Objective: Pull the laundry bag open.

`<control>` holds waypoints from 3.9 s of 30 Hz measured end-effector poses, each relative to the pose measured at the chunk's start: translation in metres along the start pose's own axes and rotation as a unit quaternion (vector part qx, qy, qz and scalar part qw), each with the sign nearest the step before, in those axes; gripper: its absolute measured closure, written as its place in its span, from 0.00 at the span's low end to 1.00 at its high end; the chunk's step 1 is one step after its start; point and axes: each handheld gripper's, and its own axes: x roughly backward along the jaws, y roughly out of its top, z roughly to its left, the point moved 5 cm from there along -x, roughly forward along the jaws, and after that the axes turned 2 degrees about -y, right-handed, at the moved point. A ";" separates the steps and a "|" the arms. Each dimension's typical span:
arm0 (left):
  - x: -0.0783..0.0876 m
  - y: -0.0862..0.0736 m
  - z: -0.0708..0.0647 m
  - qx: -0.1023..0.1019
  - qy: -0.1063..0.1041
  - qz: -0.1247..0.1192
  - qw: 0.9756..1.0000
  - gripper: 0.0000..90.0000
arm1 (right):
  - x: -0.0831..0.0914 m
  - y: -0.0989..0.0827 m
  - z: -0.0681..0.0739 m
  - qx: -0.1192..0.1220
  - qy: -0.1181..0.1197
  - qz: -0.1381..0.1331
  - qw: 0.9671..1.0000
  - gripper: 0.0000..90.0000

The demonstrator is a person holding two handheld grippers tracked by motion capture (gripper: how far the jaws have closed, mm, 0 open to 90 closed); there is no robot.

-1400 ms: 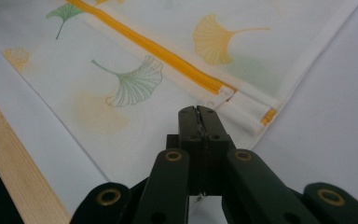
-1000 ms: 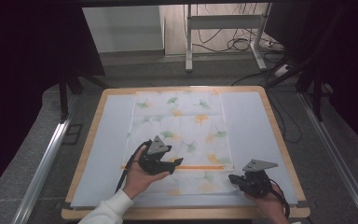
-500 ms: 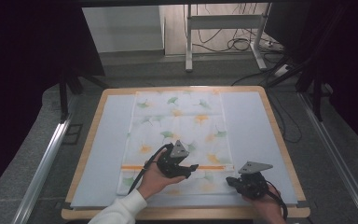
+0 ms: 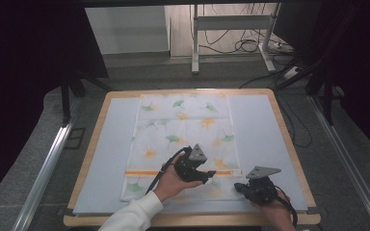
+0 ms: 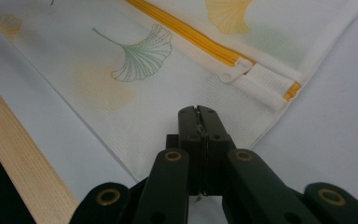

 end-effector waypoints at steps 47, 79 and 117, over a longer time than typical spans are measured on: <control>-0.060 0.017 -0.005 -0.061 -0.022 0.056 0.996 0.60 | -0.002 -0.001 -0.001 -0.005 0.003 0.004 1.000 0.98; -0.079 0.031 -0.018 -0.097 -0.047 0.083 0.991 0.84 | -0.002 -0.001 -0.002 -0.004 0.005 0.003 1.000 0.98; -0.080 0.030 -0.018 -0.088 -0.017 0.090 0.992 0.99 | -0.004 0.001 -0.002 -0.007 0.005 0.004 1.000 0.97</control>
